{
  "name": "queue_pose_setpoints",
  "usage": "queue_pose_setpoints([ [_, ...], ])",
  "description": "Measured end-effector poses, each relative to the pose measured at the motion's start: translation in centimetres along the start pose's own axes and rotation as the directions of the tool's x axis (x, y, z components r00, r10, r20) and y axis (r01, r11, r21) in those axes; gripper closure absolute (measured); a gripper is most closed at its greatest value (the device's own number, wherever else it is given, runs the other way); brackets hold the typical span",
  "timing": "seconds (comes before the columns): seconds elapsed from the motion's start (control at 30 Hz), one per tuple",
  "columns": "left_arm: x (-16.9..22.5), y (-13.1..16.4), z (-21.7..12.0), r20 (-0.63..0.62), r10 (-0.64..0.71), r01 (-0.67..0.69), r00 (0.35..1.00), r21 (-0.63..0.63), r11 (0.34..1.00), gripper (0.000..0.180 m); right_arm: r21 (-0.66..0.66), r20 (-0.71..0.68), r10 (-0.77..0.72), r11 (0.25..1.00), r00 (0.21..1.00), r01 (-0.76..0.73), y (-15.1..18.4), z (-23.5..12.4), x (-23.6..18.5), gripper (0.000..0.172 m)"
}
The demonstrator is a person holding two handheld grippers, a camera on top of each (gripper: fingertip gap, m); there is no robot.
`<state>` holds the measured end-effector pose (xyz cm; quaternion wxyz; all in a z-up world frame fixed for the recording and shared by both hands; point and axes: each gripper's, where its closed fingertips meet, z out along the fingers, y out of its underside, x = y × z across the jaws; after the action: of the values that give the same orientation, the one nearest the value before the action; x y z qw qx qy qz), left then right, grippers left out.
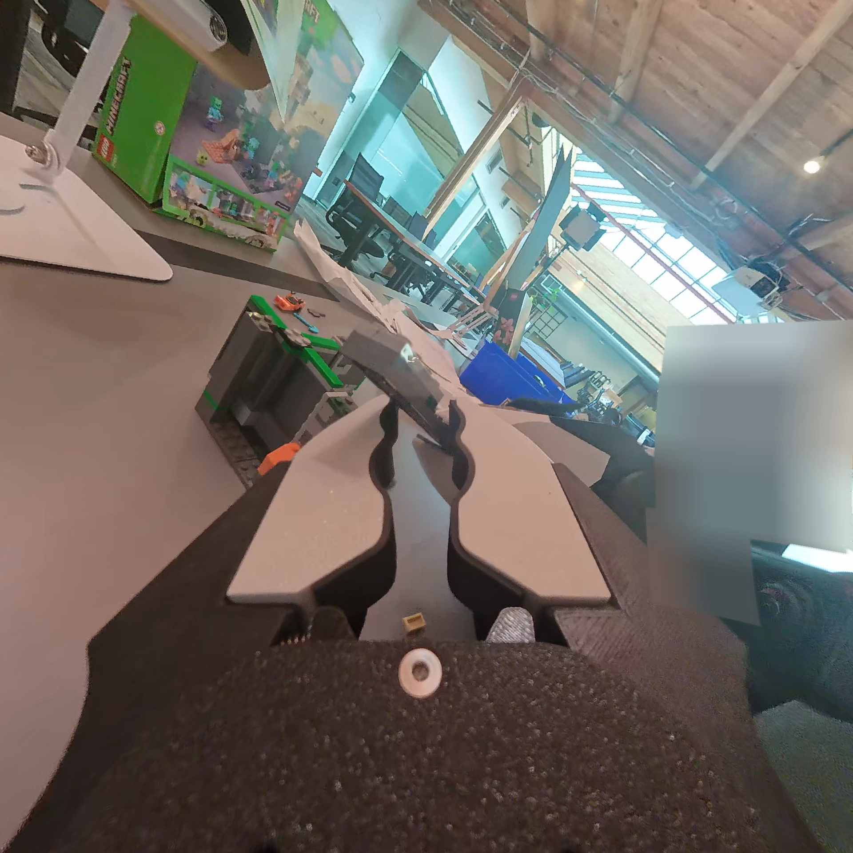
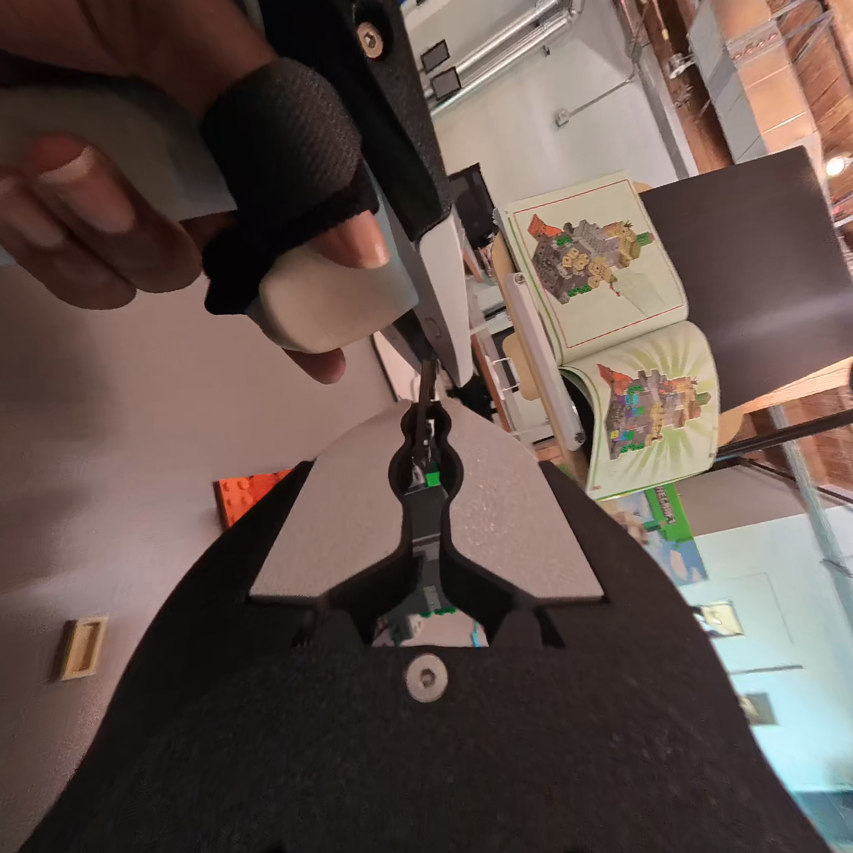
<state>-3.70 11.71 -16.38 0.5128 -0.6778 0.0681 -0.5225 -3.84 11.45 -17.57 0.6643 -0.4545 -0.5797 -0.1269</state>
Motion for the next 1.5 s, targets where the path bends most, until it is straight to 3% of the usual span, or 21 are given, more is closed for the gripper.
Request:
queue_pose_setpoints([
  [0.1,-0.6,0.0,-0.3,0.004,0.020,-0.020,1.000,-0.030,0.999,0.161,0.021,0.091,0.088,0.996,0.992,-0.090,0.0,-0.2,-0.8,0.161],
  [0.17,-1.5,0.0,-0.7,0.031,0.065,-0.063,0.997,-0.072,0.995,0.166,0.037,0.213,0.235,0.968,0.948,-0.248,-0.1,-0.4,-1.7,0.159],
  [0.27,-2.5,0.4,-1.2,0.071,0.211,-0.196,0.975,-0.175,0.965,0.168,0.031,0.374,0.474,0.853,0.797,-0.521,-0.3,-1.1,-1.6,0.154],
  [0.37,-2.7,1.3,-1.3,0.091,0.436,-0.394,0.895,-0.294,0.871,0.169,0.022,0.425,0.591,0.751,0.686,-0.660,0.0,-1.5,0.1,0.150],
  [0.5,-2.8,3.6,-0.7,0.067,0.672,-0.583,0.738,-0.437,0.685,0.170,0.055,0.437,0.615,0.710,0.656,-0.702,-1.1,-2.1,0.9,0.150],
  [0.57,-2.5,4.7,-0.3,0.042,0.712,-0.615,0.701,-0.470,0.633,0.170,0.053,0.456,0.609,0.709,0.649,-0.703,-2.1,-2.2,0.4,0.148],
  [0.7,-2.0,5.5,0.1,0.017,0.748,-0.646,0.664,-0.491,0.584,0.170,0.031,0.440,0.565,0.767,0.698,-0.640,-2.4,-1.9,-1.0,0.144],
  [0.9,-2.5,4.9,-0.2,0.060,0.798,-0.668,0.599,-0.513,0.540,0.171,0.037,0.383,0.523,0.815,0.762,-0.578,-2.2,-1.9,-0.9,0.155],
  [1.0,-2.0,4.5,-0.3,0.055,0.825,-0.697,0.562,-0.506,0.509,0.171,0.032,0.402,0.557,0.785,0.727,-0.619,-2.5,-2.1,-0.5,0.156],
  [1.17,-1.1,5.2,-0.6,-0.031,0.789,-0.693,0.614,-0.500,0.520,0.170,-0.005,0.546,0.603,0.696,0.582,-0.718,-2.5,-3.0,-0.3,0.156],
  [1.23,-0.8,5.8,-0.7,-0.075,0.796,-0.710,0.601,-0.507,0.488,0.170,-0.009,0.606,0.577,0.693,0.548,-0.720,-2.4,-3.5,-0.6,0.156],
  [1.5,0.8,7.4,-0.8,-0.191,0.758,-0.728,0.624,-0.495,0.474,0.169,0.005,0.763,0.479,0.668,0.435,-0.744,-2.4,-5.5,-1.0,0.155],
])
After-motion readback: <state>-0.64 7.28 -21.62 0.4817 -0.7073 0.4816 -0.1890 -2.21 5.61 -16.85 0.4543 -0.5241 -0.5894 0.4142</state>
